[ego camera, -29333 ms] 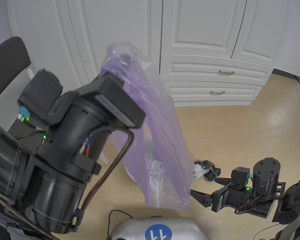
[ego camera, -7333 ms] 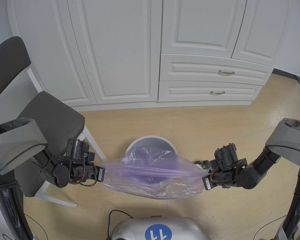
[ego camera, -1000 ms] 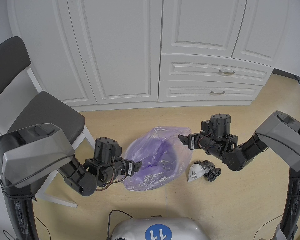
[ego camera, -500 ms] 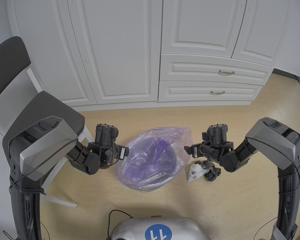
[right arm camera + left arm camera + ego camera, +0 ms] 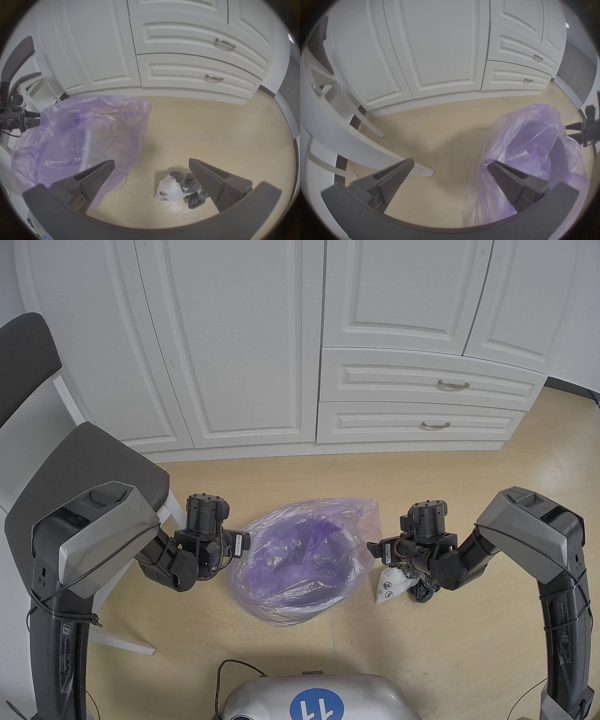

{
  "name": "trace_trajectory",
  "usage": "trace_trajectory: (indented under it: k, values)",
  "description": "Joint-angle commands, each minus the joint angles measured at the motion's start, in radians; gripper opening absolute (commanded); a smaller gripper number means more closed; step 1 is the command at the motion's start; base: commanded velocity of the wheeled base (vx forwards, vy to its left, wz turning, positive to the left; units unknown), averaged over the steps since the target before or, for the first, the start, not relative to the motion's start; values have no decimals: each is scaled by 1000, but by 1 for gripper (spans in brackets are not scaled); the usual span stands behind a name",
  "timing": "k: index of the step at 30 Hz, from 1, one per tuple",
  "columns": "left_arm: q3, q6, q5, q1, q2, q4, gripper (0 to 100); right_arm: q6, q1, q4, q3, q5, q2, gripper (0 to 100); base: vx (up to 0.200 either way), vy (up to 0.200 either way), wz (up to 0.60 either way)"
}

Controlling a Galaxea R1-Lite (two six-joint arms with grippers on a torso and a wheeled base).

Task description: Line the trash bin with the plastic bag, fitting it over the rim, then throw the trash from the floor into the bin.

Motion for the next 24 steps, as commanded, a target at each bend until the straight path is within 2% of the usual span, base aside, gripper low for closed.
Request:
trace_trajectory:
  k: [1, 8, 12, 20, 24]
  values:
    - [-37, -26, 2, 1, 72, 0, 100, 1, -9, 2, -34, 0, 81, 100, 0, 0, 0]
    - [-78, -29, 3, 34, 147, 4, 100, 7, -12, -3, -71, 13, 168, 100, 0, 0, 0]
    - [-90, -29, 3, 43, 179, 6, 100, 61, -10, 8, -80, 52, 170, 100, 0, 0, 0]
    - [-66, -21, 3, 44, 190, 26, 100, 58, -1, 40, -45, 53, 150, 100, 0, 0, 0]
    - [-61, -23, 3, 54, 183, 59, 100, 27, 2, 77, -13, 53, 128, 100, 0, 0, 0]
